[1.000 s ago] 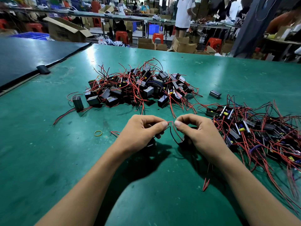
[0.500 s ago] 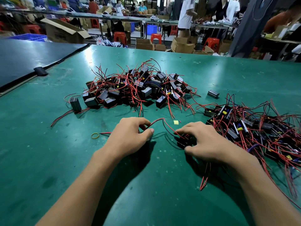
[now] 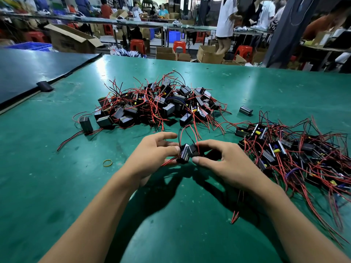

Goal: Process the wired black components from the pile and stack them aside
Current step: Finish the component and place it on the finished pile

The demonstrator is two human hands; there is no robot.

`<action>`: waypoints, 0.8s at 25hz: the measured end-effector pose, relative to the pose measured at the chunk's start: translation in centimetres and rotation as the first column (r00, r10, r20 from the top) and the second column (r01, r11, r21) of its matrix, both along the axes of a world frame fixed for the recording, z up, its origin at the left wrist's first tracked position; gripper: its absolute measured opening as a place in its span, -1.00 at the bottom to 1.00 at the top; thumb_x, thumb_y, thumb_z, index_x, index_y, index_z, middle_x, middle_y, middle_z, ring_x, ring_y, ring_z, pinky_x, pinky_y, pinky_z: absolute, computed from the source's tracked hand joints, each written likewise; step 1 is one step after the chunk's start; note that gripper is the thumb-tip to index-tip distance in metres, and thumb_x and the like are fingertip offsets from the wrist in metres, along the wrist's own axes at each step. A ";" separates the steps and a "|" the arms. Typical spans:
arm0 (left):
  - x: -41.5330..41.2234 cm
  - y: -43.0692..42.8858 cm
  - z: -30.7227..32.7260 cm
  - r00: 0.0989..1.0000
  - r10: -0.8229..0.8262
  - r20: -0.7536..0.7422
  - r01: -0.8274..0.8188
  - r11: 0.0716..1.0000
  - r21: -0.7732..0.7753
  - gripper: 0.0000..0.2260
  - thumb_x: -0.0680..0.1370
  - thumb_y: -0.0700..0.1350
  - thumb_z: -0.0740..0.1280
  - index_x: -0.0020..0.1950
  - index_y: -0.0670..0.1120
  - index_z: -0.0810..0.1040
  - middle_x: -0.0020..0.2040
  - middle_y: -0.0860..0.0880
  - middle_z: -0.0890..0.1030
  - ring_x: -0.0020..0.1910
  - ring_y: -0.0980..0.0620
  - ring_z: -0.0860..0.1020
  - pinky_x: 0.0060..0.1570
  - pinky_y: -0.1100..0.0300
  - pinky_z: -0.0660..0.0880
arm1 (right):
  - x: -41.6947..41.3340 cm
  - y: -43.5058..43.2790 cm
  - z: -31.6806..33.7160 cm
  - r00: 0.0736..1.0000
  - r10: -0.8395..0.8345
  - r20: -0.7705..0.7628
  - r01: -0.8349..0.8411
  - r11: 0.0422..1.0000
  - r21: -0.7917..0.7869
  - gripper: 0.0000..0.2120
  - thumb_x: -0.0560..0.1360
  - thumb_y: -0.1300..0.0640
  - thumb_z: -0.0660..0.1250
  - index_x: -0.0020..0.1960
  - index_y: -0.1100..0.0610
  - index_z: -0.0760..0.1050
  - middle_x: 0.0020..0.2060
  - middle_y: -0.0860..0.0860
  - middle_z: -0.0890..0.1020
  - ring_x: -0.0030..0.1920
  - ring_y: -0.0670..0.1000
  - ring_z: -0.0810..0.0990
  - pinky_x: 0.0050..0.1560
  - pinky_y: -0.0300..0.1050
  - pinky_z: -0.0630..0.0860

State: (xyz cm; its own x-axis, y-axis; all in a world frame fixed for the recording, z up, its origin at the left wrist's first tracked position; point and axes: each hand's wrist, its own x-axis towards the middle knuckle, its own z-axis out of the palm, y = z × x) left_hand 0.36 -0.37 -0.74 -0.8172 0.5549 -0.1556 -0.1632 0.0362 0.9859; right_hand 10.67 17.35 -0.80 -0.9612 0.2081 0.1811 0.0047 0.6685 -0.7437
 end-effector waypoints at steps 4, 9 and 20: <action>0.5 0.7 0.0 0.997 0.053 0.052 -0.064 0.967 0.245 -0.69 0.48 -0.50 0.31 0.14 -0.21 0.55 0.11 -0.22 0.65 0.00 -0.07 0.65 0.10 0.05 0.60 | -0.5 -1.4 -0.1 0.976 -0.138 -0.169 0.089 0.959 -0.270 -0.81 0.51 0.03 0.47 0.11 -0.07 0.62 -0.11 -0.12 0.72 -0.18 -0.01 0.69 -0.08 -0.17 0.59; 1.5 1.8 -0.7 0.975 0.188 -0.116 -0.141 0.935 0.325 -0.78 0.45 -0.41 0.42 0.06 -0.22 0.62 0.03 -0.14 0.70 0.00 0.02 0.65 0.12 0.16 0.58 | -1.3 -2.6 -0.1 0.937 -0.236 -0.258 0.126 0.916 -0.381 -0.82 0.56 -0.07 0.34 0.14 -0.10 0.58 -0.05 -0.12 0.71 -0.06 -0.06 0.69 0.10 0.11 0.61; 2.1 2.1 -1.0 0.950 0.198 -0.243 -0.136 0.959 0.249 -0.89 0.50 -0.30 0.41 -0.05 -0.11 0.66 0.04 0.06 0.68 -0.08 0.07 0.66 -0.06 0.23 0.61 | -1.3 -1.1 1.7 0.854 -0.388 -0.346 0.214 0.869 -0.446 -0.69 0.44 0.05 0.49 0.18 0.00 0.58 -0.07 -0.05 0.70 -0.10 -0.04 0.68 -0.02 -0.11 0.61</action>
